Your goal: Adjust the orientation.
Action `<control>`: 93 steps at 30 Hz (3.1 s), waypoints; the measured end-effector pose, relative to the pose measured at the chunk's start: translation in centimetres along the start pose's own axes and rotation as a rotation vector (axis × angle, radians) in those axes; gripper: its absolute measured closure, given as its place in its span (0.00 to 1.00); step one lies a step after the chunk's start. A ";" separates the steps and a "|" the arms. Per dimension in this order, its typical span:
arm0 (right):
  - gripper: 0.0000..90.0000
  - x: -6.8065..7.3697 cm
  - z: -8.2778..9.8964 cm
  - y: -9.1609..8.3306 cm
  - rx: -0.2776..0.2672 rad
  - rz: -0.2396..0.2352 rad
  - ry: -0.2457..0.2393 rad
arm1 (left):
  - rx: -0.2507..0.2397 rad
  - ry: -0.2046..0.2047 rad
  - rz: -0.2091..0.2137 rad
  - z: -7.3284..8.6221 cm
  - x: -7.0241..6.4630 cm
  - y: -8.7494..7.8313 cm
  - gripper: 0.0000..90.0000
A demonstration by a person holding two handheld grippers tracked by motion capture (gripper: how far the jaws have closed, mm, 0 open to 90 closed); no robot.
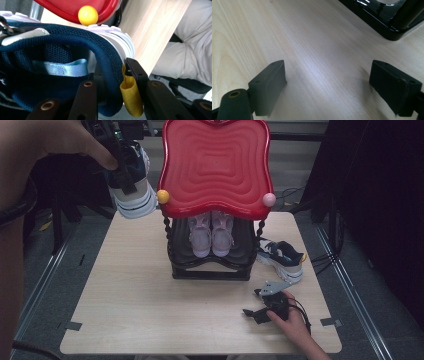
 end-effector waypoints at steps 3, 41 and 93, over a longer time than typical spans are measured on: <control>0.15 0.0 0.0 0.0 0.000 0.000 0.001 | -0.004 0.022 -0.018 -0.6 0.2 -0.4 0.80; 0.15 0.0 0.0 0.0 0.001 0.000 0.003 | -0.069 0.244 -0.140 -11.0 0.2 0.8 0.80; 0.15 0.0 0.0 0.0 0.001 0.000 0.003 | -0.062 0.296 -0.178 -13.3 -0.1 5.3 0.79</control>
Point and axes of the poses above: each handheld gripper's, and its own axes: y roughly forward along the jaws, z roughly out of its underside, x roughly to its left, the point moved 7 cm from there along y, roughly forward along the jaws, and after that the axes turned 3 degrees about -z, right-handed, at the moved point
